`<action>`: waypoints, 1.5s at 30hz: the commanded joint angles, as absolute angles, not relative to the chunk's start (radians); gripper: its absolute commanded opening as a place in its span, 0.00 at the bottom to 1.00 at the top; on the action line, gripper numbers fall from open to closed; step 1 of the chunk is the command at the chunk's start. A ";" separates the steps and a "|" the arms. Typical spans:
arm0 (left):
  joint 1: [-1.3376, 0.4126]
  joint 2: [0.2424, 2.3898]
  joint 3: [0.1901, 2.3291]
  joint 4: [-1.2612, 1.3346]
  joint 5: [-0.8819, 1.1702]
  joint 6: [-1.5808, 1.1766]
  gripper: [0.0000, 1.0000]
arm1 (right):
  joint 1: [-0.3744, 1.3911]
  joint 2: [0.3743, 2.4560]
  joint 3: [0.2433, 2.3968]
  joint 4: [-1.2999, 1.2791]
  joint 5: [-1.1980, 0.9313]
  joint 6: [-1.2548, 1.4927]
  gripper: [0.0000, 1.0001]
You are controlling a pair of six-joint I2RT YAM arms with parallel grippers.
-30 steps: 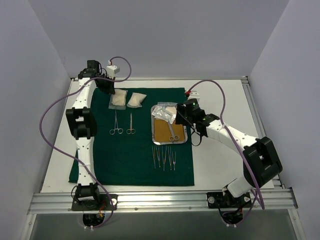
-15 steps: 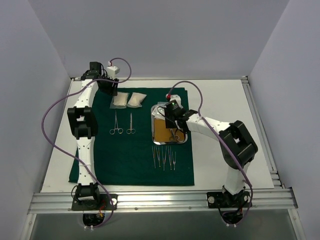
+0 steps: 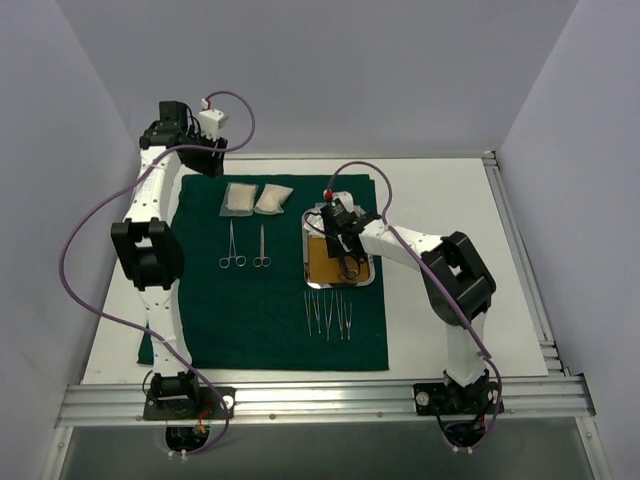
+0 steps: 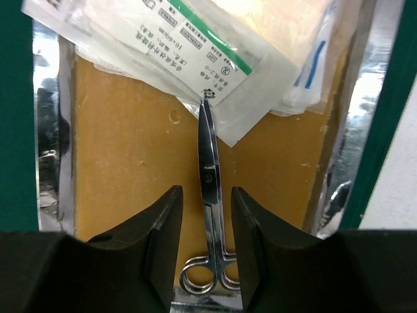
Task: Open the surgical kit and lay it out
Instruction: Pick up the medical item from the container, then place the medical item in the surgical kit.
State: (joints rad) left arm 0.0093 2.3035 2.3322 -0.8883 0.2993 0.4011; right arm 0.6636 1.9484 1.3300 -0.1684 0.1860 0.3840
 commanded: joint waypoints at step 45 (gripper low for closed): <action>0.127 1.809 1.588 -0.966 0.420 0.537 0.64 | 0.882 2.035 1.612 -0.012 0.316 0.571 0.00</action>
